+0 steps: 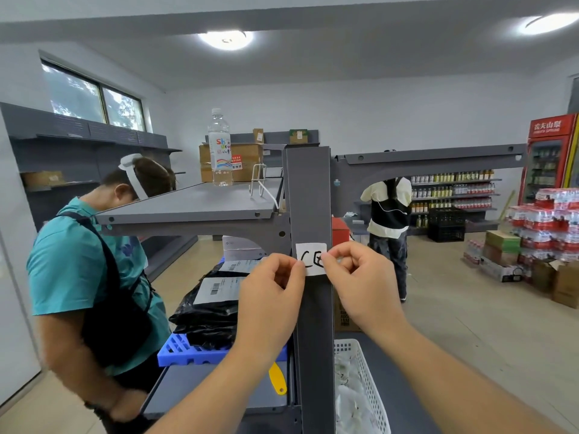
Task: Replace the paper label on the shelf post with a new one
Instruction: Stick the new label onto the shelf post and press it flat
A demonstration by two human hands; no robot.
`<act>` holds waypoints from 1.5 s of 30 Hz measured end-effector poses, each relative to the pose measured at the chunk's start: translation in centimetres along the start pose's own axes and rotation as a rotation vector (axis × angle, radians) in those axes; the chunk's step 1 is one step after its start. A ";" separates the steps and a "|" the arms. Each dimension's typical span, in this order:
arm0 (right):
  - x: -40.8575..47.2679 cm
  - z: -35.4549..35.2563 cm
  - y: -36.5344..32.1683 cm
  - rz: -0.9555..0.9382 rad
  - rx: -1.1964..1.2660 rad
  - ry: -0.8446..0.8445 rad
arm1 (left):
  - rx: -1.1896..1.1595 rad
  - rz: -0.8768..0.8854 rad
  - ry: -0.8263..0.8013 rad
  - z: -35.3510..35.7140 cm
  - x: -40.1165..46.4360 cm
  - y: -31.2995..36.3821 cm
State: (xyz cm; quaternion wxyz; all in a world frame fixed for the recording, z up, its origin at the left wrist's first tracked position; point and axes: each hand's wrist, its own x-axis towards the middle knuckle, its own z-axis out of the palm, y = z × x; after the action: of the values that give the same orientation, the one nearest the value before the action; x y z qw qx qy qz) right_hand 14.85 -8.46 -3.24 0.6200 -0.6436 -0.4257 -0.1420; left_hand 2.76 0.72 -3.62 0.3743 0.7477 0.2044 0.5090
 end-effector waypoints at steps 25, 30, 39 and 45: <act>0.1 0.0 -0.2 0.062 -0.067 0.040 | 0.110 -0.064 0.024 0.2 0.6 -0.1; 0.6 -0.3 -0.6 0.047 -0.027 0.007 | 0.132 -0.003 0.021 -0.3 1.2 0.6; 1.8 -0.7 -1.0 0.071 -0.030 -0.024 | 0.225 0.052 0.044 -0.5 2.8 1.7; 1.9 -1.2 -0.6 0.077 -0.032 -0.035 | 0.111 0.031 0.003 -1.2 2.8 1.2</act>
State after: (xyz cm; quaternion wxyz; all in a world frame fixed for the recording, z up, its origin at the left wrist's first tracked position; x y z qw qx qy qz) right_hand 15.99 -8.89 -1.24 0.6069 -0.6719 -0.4090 -0.1133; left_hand 2.70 2.29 -0.82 0.3241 0.7696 0.2212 0.5038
